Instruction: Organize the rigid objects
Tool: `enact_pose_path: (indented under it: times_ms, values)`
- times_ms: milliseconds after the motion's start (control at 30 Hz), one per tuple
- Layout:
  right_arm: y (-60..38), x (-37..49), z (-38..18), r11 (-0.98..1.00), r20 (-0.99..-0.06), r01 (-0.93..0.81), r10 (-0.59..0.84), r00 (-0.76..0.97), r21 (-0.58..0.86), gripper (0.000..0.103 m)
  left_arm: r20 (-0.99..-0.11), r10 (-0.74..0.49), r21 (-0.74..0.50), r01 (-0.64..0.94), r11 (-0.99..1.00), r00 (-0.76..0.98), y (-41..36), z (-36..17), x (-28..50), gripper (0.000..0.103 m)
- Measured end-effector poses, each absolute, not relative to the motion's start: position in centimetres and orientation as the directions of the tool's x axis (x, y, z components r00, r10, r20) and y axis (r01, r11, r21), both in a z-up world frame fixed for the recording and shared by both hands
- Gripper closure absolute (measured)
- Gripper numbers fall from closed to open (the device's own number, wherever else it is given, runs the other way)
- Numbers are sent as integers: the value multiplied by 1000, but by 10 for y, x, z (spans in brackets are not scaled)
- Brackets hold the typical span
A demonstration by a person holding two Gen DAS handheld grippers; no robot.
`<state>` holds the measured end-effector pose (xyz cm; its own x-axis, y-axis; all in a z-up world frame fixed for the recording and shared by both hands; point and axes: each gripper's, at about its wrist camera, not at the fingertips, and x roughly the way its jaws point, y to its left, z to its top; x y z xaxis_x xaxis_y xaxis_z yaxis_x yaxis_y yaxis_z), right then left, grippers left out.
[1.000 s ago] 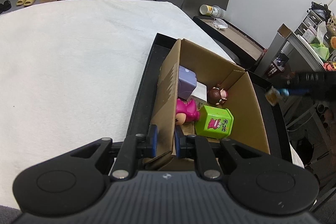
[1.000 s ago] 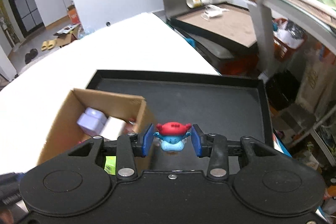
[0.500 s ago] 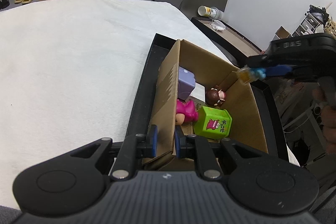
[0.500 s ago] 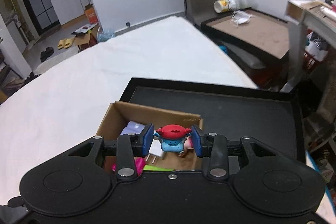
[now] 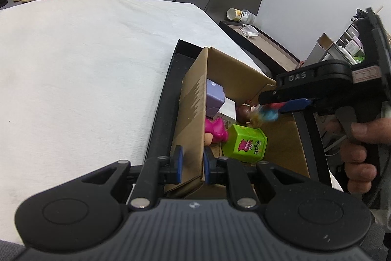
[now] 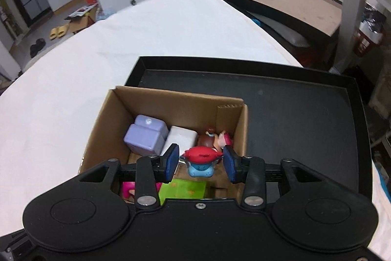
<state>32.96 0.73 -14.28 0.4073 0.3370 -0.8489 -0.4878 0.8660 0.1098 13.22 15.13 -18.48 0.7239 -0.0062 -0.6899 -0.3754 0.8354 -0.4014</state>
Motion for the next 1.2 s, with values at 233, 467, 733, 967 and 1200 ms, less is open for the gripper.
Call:
enact_pose_path:
  times_ms: [233, 467, 733, 967, 1200]
  values:
    - [-22, 320, -114, 868, -809, -474, 383, 446, 149, 56, -680, 1, -406, -377, 833, 733, 153, -185, 134, 88]
    - [-66, 305, -102, 882, -794, -437, 391, 466, 178, 49, -697, 5, -410, -404, 818, 717, 155, -184, 136, 87]
    - [-103, 287, -101, 893, -788, -410, 384, 481, 185, 32, -749, 22, -330, -402, 854, 662, 148, -157, 147, 87]
    - [-131, 271, -92, 899, -768, -391, 390, 507, 198, 20, -771, 55, -265, -398, 878, 635, 134, -138, 141, 85]
    - [-153, 254, -78, 905, -745, -374, 389, 542, 202, 2, -769, 45, -256, -371, 893, 637, 119, -111, 133, 75]
